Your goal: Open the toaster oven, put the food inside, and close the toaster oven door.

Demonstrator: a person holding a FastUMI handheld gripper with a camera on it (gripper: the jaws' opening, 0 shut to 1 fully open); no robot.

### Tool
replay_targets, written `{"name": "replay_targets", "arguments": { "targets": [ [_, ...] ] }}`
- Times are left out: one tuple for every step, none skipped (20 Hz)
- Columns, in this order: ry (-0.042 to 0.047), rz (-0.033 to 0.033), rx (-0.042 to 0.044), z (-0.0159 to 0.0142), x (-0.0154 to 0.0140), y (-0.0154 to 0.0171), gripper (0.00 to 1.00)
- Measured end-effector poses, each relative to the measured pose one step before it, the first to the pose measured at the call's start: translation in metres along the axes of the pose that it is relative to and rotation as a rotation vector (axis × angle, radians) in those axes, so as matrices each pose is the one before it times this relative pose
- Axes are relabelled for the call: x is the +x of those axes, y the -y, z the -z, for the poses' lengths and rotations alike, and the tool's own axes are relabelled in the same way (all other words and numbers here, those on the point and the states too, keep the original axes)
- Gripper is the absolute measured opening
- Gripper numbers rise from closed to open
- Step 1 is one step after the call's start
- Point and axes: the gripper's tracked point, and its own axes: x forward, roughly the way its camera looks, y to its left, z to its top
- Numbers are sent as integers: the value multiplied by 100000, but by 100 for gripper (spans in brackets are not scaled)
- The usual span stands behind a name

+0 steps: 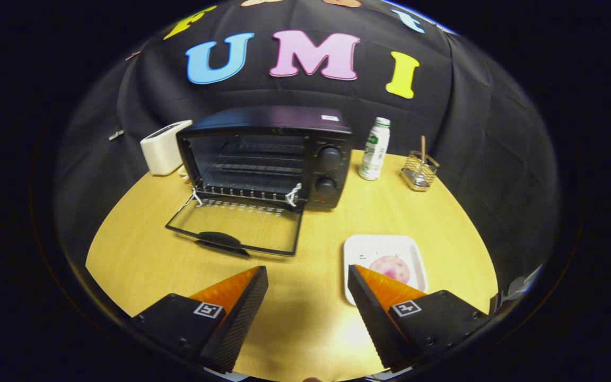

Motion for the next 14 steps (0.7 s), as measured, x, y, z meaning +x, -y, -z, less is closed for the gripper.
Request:
{"name": "replay_targets", "arguments": {
  "targets": [
    [-614, 1498, 997, -72, -254, 1768, 99],
    [-40, 1444, 913, -297, -169, 1789, 99],
    [-272, 1073, 673, -38, -72, 1857, 99],
    [-558, 1048, 750, -40, -72, 1514, 99],
    [-637, 709, 867, -160, 33, 1587, 99],
    [-880, 388, 1146, -14, 116, 1368, 99],
    [-1455, 276, 959, 187, 240, 1324, 99],
    [-1663, 247, 771, 156, 345, 1303, 99],
    [-2025, -23, 662, 290, 328, 1185, 99],
    [-2105, -242, 628, 308, 415, 1122, 99],
    [-2921, -384, 458, 647, 432, 1007, 99],
    [-3094, -839, 540, 580, 528, 856, 99],
    [-2917, -1178, 633, 573, 645, 686, 99],
    [-2847, -1242, 494, 590, 640, 541, 99]
  ]
}}
